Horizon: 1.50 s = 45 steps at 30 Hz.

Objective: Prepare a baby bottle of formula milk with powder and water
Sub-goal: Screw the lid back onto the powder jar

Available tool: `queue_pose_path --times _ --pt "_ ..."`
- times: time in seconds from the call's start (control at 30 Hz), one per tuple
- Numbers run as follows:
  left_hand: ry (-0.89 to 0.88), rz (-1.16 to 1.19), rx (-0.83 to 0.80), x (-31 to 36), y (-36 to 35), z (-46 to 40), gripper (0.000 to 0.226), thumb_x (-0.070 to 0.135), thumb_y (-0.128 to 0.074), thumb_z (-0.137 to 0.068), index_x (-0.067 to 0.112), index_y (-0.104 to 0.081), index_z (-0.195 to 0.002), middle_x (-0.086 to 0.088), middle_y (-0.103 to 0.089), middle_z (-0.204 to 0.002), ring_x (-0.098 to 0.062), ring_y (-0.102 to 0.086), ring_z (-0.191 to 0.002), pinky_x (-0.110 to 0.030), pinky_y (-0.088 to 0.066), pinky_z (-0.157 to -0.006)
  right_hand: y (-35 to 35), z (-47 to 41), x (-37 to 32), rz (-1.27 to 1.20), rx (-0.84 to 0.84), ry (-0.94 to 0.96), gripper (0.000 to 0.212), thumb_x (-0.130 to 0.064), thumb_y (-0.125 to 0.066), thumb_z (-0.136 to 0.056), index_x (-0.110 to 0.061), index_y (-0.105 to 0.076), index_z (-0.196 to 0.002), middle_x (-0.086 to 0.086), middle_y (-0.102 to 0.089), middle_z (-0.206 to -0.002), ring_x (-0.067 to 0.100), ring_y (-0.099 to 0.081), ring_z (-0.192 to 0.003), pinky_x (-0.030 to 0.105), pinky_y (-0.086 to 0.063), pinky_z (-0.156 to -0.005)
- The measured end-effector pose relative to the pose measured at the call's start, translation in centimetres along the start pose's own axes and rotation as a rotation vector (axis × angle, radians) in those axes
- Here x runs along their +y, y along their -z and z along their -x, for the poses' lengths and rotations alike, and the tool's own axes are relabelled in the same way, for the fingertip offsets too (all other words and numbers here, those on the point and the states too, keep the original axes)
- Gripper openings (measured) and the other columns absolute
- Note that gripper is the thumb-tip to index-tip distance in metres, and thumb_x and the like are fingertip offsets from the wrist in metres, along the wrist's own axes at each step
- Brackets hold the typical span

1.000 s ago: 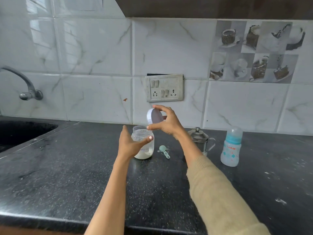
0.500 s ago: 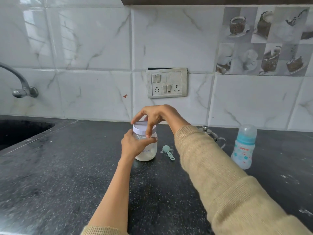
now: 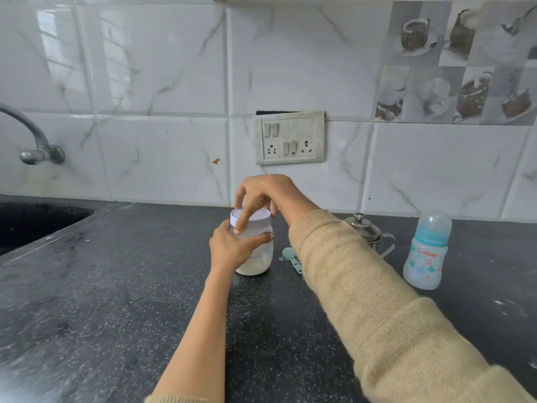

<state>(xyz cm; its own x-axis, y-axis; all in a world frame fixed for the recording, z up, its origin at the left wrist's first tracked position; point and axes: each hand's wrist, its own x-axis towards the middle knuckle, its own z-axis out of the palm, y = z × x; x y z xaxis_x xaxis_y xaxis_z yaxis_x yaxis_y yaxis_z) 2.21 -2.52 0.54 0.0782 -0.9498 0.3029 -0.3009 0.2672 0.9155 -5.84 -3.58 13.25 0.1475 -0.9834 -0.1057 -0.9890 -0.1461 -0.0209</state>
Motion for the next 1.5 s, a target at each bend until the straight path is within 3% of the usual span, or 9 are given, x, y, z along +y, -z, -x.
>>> queue_pose_path --times 0.13,0.27,0.4,0.53,0.67,0.87,1.1,1.3,1.5 --pt "0.036 0.042 -0.004 -0.3 0.2 -0.3 0.078 0.038 -0.088 -0.057 0.015 -0.054 -0.124 0.002 -0.058 -0.114 -0.018 -0.054 -0.109 -0.030 -0.044 -0.085 -0.6 -0.2 -0.7 0.198 0.156 -0.137 0.077 -0.073 -0.063 -0.068 -0.015 -0.055 -0.117 0.003 -0.053 -0.111 0.026 -0.058 -0.102 0.030 -0.043 -0.070" --pt "0.018 0.035 -0.001 -0.5 0.1 -0.2 0.067 0.043 -0.088 -0.054 0.015 -0.061 -0.109 0.001 -0.066 -0.106 -0.021 -0.060 -0.102 -0.038 -0.050 -0.084 1.0 0.8 -0.4 0.098 0.028 -0.173 0.077 -0.076 -0.055 -0.072 -0.014 -0.055 -0.118 -0.002 -0.058 -0.094 0.022 -0.058 -0.085 0.026 -0.043 -0.059" --pt "0.018 0.041 0.003 -0.4 0.0 -0.1 0.054 0.040 -0.087 -0.057 0.014 -0.062 -0.097 0.001 -0.066 -0.096 -0.021 -0.062 -0.094 -0.032 -0.046 -0.073 1.3 0.9 -0.2 0.140 -0.072 -0.047 0.082 -0.061 -0.073 -0.065 -0.019 -0.051 -0.131 -0.001 -0.056 -0.129 0.021 -0.061 -0.105 0.034 -0.055 -0.084" --pt "0.013 0.029 -0.006 -0.4 0.1 0.0 0.069 0.044 -0.087 -0.054 0.016 -0.059 -0.110 0.002 -0.063 -0.104 -0.020 -0.058 -0.103 -0.033 -0.047 -0.080 -0.1 0.3 -0.5 0.177 0.074 -0.135 0.072 -0.080 -0.053 -0.068 -0.010 -0.055 -0.087 0.003 -0.056 -0.077 0.020 -0.061 -0.075 0.027 -0.045 -0.063" --pt "0.021 0.057 0.003 -0.5 0.1 -0.1 0.065 0.041 -0.088 -0.055 0.015 -0.062 -0.108 -0.001 -0.067 -0.103 -0.021 -0.061 -0.099 -0.031 -0.045 -0.075 -0.6 0.0 -0.4 0.226 0.268 -0.266 0.086 -0.094 -0.022 -0.065 -0.015 -0.057 -0.069 0.000 -0.053 -0.069 0.019 -0.058 -0.076 0.025 -0.036 -0.057" --pt "0.023 0.048 0.000 -0.5 0.1 0.0 0.065 0.041 -0.087 -0.056 0.015 -0.061 -0.110 -0.001 -0.066 -0.104 -0.021 -0.061 -0.099 -0.032 -0.046 -0.075 1.3 0.6 0.3 0.104 0.011 -0.045 0.070 -0.065 -0.068 -0.067 -0.017 -0.060 -0.117 0.000 -0.062 -0.120 0.019 -0.063 -0.102 0.031 -0.052 -0.085" --pt "0.011 0.055 -0.015 -0.1 0.3 0.1 0.073 0.052 -0.081 -0.042 0.018 -0.063 -0.105 0.002 -0.066 -0.099 -0.019 -0.061 -0.095 -0.031 -0.045 -0.074 -0.8 -0.1 0.7 0.172 0.299 -0.243 0.079 -0.091 -0.034 -0.065 -0.015 -0.054 -0.067 0.001 -0.058 -0.068 0.021 -0.062 -0.081 0.030 -0.041 -0.067" --pt "0.018 0.025 -0.018 -0.1 0.3 0.1 0.053 0.041 -0.086 -0.058 0.017 -0.059 -0.095 0.004 -0.061 -0.090 -0.019 -0.058 -0.091 -0.030 -0.041 -0.067 0.4 0.8 1.2 -0.054 -0.031 0.015 0.077 -0.057 -0.074 -0.068 -0.021 -0.051 -0.132 0.000 -0.054 -0.130 0.020 -0.056 -0.114 0.036 -0.051 -0.093" --pt "0.017 0.025 -0.015 -0.1 0.3 0.1 0.049 0.038 -0.086 -0.060 0.017 -0.059 -0.094 0.006 -0.060 -0.087 -0.019 -0.057 -0.091 -0.029 -0.040 -0.067 -0.7 0.4 1.2 -0.048 0.135 0.055 0.058 -0.052 -0.081 -0.060 -0.025 -0.067 -0.109 -0.002 -0.065 -0.104 0.009 -0.057 -0.067 0.027 -0.049 -0.065"
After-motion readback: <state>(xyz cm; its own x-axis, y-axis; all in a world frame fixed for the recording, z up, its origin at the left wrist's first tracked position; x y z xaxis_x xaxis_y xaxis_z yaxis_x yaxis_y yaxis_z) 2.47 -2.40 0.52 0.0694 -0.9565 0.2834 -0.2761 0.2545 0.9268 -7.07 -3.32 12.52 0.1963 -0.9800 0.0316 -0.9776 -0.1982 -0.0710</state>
